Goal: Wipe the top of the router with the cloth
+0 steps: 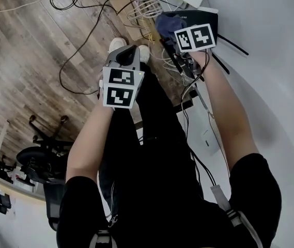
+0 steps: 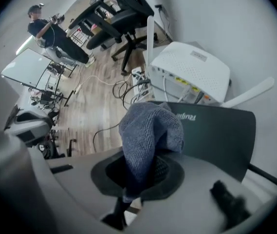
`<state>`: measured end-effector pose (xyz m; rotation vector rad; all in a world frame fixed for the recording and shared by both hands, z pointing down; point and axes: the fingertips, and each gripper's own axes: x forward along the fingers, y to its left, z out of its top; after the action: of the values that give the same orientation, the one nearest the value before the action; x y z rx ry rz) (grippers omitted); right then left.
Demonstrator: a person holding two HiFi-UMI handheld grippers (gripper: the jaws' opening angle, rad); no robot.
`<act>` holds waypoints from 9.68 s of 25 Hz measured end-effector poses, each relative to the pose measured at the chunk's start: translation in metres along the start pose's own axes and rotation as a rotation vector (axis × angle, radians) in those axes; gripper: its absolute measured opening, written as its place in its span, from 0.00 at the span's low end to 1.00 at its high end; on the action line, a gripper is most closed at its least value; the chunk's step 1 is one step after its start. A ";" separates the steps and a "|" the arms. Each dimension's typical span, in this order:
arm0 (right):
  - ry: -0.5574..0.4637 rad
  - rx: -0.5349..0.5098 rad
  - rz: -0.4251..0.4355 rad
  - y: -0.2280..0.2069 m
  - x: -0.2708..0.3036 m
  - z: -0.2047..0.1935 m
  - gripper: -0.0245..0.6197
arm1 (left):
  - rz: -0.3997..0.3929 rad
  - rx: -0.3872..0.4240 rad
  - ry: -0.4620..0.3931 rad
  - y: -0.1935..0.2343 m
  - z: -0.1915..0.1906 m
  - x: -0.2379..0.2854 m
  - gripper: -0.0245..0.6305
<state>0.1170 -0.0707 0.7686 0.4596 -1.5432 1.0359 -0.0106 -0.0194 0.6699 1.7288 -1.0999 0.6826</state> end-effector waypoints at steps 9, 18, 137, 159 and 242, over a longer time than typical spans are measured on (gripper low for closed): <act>0.293 -0.137 0.057 0.003 0.005 -0.063 0.11 | -0.001 -0.004 0.058 0.008 -0.014 0.007 0.05; 0.460 -0.125 0.171 -0.007 0.004 -0.071 0.11 | -0.015 0.032 0.089 0.005 -0.013 0.011 0.05; 0.227 -0.015 0.011 -0.020 0.002 -0.009 0.11 | -0.046 0.051 0.186 0.016 -0.043 0.048 0.05; 0.403 -0.217 -0.503 -0.170 -0.037 -0.047 0.11 | -0.079 0.108 0.223 0.013 -0.057 0.056 0.05; 0.445 -0.653 -0.099 -0.025 0.004 -0.064 0.11 | -0.011 0.012 0.166 -0.014 -0.069 0.051 0.05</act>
<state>0.1731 -0.0310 0.7776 -0.1447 -1.3379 0.4645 0.0270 0.0265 0.7334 1.6555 -0.9729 0.8123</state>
